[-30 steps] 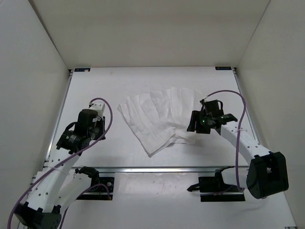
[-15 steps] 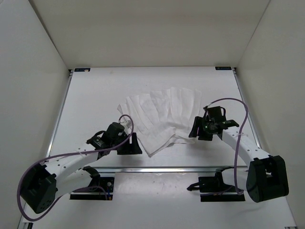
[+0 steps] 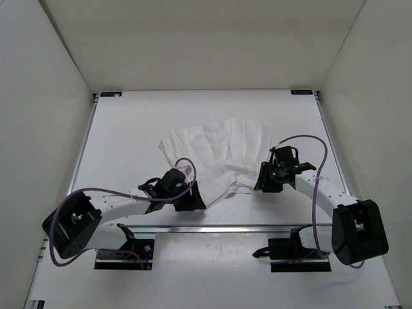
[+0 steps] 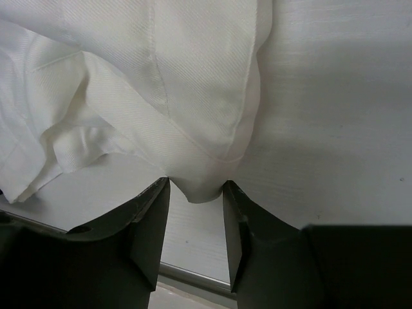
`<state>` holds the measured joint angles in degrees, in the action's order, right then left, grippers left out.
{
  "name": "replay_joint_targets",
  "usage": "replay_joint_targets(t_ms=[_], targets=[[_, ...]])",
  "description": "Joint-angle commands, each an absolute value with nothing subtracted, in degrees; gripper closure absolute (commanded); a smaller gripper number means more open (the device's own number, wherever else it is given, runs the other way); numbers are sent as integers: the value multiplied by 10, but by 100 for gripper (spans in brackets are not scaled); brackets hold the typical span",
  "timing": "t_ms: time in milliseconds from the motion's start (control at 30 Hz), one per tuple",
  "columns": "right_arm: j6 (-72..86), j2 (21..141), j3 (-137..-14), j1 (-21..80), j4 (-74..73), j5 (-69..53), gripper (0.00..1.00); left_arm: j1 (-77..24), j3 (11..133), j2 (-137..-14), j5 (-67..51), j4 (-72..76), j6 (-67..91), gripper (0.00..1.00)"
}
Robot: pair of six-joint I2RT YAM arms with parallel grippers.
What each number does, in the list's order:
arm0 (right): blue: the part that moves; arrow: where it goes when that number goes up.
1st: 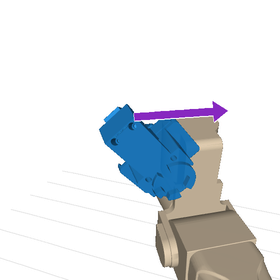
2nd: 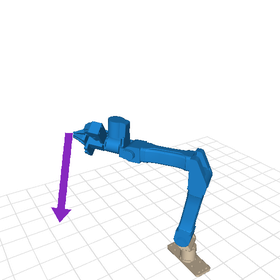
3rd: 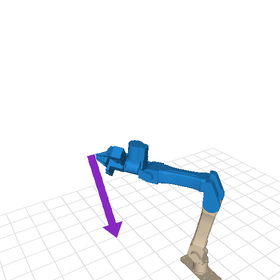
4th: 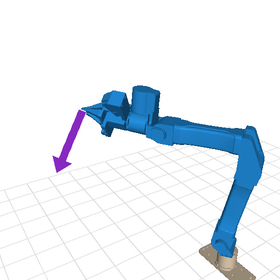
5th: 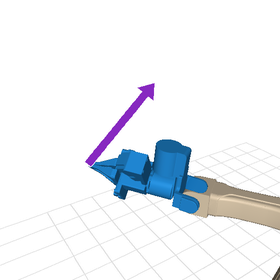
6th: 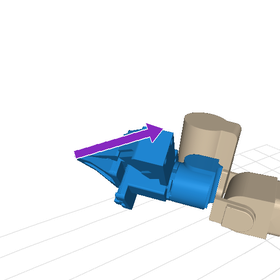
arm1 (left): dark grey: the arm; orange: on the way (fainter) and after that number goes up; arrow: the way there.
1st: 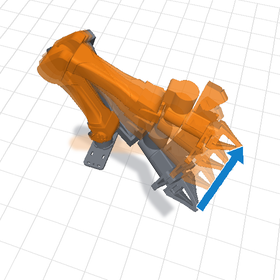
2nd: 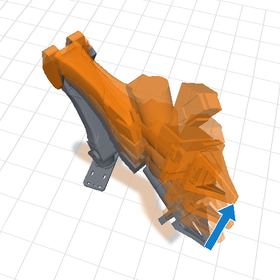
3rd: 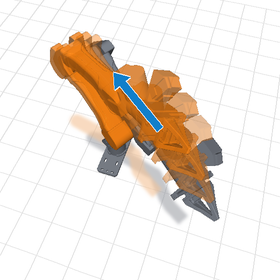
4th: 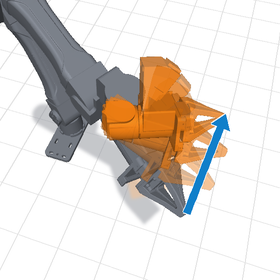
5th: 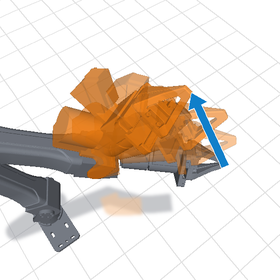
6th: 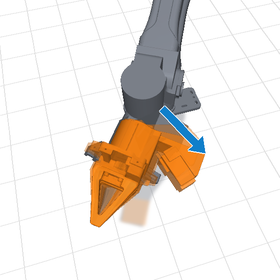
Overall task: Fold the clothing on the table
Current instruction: Flatten the skirt out
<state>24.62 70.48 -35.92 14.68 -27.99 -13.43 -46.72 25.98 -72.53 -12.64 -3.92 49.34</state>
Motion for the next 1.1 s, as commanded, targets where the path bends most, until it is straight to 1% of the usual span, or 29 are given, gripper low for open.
replay_joint_targets(t_ms=[0,100,133,167,200,233,267,300,367,400,533,667,733,833,900,967,1067], targets=[[250,709,-358,150,-254,-133,64,-484,282,-747,-109,-7,518,33],[250,712,-355,154,-250,-129,65,-490,291,-770,-99,9,521,34],[250,715,-353,152,-247,-130,67,-490,294,-780,-93,10,521,35],[250,713,-354,154,-247,-132,73,-490,297,-781,-90,15,524,40],[251,715,-352,154,-245,-132,76,-491,295,-791,-82,18,530,42],[251,717,-355,156,-248,-135,86,-493,296,-794,-75,25,528,52],[250,717,-357,157,-246,-134,98,-497,298,-800,-73,31,531,65],[248,722,-356,157,-250,-137,100,-492,301,-806,-69,31,530,72],[245,713,-366,157,-260,-134,100,-490,301,-806,-64,26,520,97],[243,708,-369,160,-269,-136,100,-486,298,-804,-62,20,517,100],[227,663,-401,143,-302,-149,100,-427,305,-737,-44,-63,464,100],[207,603,-421,103,-316,-218,100,-337,336,-627,-27,-172,397,100],[194,570,-438,95,-319,-253,100,-304,352,-593,-35,-229,370,100],[178,546,-482,106,-340,-292,100,-288,407,-548,-44,-282,342,100],[172,537,-526,123,-368,-307,100,-295,465,-519,-41,-334,328,100],[167,521,-586,143,-398,-305,100,-303,522,-493,-36,-375,323,100],[170,503,-706,170,-444,-293,100,-287,625,-473,-44,-430,311,100]])
